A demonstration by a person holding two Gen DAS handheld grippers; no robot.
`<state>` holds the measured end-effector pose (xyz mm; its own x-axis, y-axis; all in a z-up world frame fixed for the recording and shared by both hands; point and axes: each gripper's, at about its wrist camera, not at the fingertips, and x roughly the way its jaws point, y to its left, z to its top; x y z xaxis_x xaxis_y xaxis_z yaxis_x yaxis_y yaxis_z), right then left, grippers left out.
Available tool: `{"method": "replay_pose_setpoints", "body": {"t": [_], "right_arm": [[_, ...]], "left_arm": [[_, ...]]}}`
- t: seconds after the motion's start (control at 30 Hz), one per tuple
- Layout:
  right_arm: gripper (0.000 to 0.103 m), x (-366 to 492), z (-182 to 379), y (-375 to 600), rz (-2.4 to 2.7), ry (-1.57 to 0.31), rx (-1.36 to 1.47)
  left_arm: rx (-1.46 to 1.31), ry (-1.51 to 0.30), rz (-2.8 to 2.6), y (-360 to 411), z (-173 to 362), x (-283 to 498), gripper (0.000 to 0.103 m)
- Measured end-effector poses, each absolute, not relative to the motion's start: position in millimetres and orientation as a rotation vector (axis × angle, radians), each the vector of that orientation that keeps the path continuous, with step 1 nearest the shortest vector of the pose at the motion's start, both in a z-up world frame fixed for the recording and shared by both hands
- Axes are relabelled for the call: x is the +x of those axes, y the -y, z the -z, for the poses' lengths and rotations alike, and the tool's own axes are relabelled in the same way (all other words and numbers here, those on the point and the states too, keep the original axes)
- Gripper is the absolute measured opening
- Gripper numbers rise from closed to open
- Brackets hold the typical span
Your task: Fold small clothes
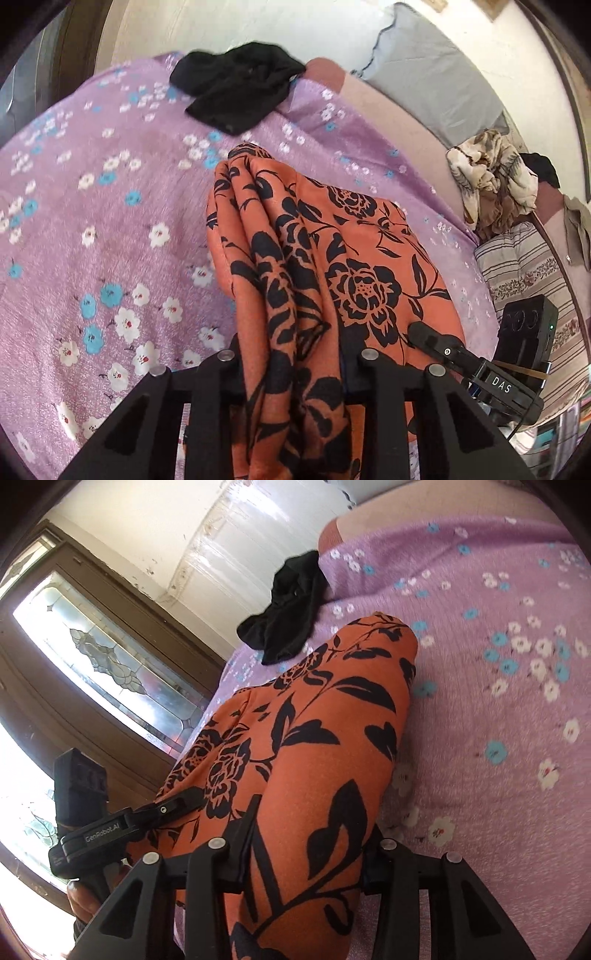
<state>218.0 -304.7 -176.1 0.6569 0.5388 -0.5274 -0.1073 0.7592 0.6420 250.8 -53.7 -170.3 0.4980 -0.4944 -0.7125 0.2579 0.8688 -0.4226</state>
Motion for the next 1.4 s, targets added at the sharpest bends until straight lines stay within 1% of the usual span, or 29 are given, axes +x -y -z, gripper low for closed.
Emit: {"method": "replay_pose_setpoints", "body": {"t": [0.2,0.43,0.67,1.03,1.27,1.4], "right_arm": [[0.043,193,155,329,-0.339,-0.713,0.589],[0.043,150,140,362,-0.274,-0.692,0.577],[0.043,116,150,385,-0.213,-0.710,0.628],[0.043,124,182,373,-0.203,-0.801,0.637],[0.043,127,192,372,-0.191,-0.827,0.651],[0.043,124,188,370,-0.189,-0.809,0.646]], "left_arm": [[-0.208,-0.901,0.476,86,154,231,0.031],[-0.087,-0.865,0.490,130,144,190,0.031],[0.039,-0.855,0.478,165,153,156,0.031],[0.042,-0.932,0.419,155,175,154,0.031],[0.052,-0.943,0.415,158,179,155,0.031],[0.051,-0.937,0.416,158,177,155,0.031]]}}
